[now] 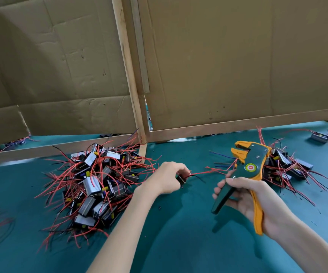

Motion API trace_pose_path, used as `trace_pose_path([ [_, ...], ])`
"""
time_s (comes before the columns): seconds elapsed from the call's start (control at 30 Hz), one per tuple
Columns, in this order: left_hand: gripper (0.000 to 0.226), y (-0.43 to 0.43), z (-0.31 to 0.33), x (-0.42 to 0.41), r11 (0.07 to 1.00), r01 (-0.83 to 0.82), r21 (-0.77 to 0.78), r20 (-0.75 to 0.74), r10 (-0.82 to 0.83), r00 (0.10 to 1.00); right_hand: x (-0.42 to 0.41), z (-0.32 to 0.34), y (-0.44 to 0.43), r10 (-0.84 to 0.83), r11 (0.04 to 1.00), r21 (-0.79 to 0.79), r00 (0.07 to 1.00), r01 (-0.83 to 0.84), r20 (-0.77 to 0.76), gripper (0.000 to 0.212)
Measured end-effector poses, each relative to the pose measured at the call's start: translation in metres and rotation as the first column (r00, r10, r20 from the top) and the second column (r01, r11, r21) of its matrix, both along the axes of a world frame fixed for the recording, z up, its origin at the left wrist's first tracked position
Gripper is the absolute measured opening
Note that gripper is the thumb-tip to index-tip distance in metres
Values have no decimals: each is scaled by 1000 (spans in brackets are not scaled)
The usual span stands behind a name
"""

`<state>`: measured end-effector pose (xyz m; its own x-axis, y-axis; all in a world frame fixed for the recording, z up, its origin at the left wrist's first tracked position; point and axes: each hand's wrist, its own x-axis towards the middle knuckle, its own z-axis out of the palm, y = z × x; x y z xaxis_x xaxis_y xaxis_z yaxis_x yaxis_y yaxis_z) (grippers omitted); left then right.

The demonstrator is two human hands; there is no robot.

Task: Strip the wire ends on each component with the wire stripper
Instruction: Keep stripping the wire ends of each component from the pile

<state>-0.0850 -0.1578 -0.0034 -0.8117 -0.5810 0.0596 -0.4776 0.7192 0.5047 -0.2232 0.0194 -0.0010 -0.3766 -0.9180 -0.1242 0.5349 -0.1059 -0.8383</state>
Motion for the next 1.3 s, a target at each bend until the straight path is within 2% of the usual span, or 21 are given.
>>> trace_pose_path([
  [0.07, 35, -3, 1, 3, 999, -10, 38, 8, 10, 1000, 0, 0, 0, -1, 1000, 4, 1000, 1, 14, 22],
  [0.2, 7, -4, -2, 2, 995, -65, 78, -65, 70, 995, 1, 0, -1, 2, 1000, 14, 1000, -3, 29, 20],
  [0.3, 12, -3, -4, -2, 994, -110, 20, -157, 112, 981, 0, -1, -1, 7, 1000, 8, 1000, -7, 29, 21],
  [0.37, 7, -1, -4, -4, 992, -125, 23, -252, 126, 959, 0, -1, 0, 11, 1000, 7, 1000, -12, 20, 21],
  [0.4, 3, 0, -4, -4, 991, -119, 56, -305, 131, 943, -1, -1, 0, 13, 1000, 8, 1000, -13, 14, 20],
  [0.57, 13, 6, 0, -10, 945, -22, 325, -522, 199, 830, 0, -3, 0, 49, 999, 24, 998, -48, -36, 20],
  [0.67, 13, 9, 5, -11, 929, 3, 369, -576, 226, 786, 3, -2, 1, 86, 996, 30, 992, -83, -89, 24],
  [0.8, 18, 14, 17, -10, 902, 122, 415, -648, 198, 736, 4, -2, 2, 162, 986, 46, 979, -158, -122, 28],
  [0.87, 19, 18, 24, -9, 895, 160, 416, -654, 173, 736, 3, -3, 3, 200, 980, 45, 969, -195, -143, 30],
  [1.0, 9, 28, 40, -6, 862, 211, 460, -614, 138, 777, 3, -6, 0, 238, 971, 18, 954, -239, -180, 16],
  [1.3, 13, 39, 56, -2, 879, 180, 442, -545, 104, 832, 1, -8, 1, 327, 938, -42, 919, -344, -221, 38],
])
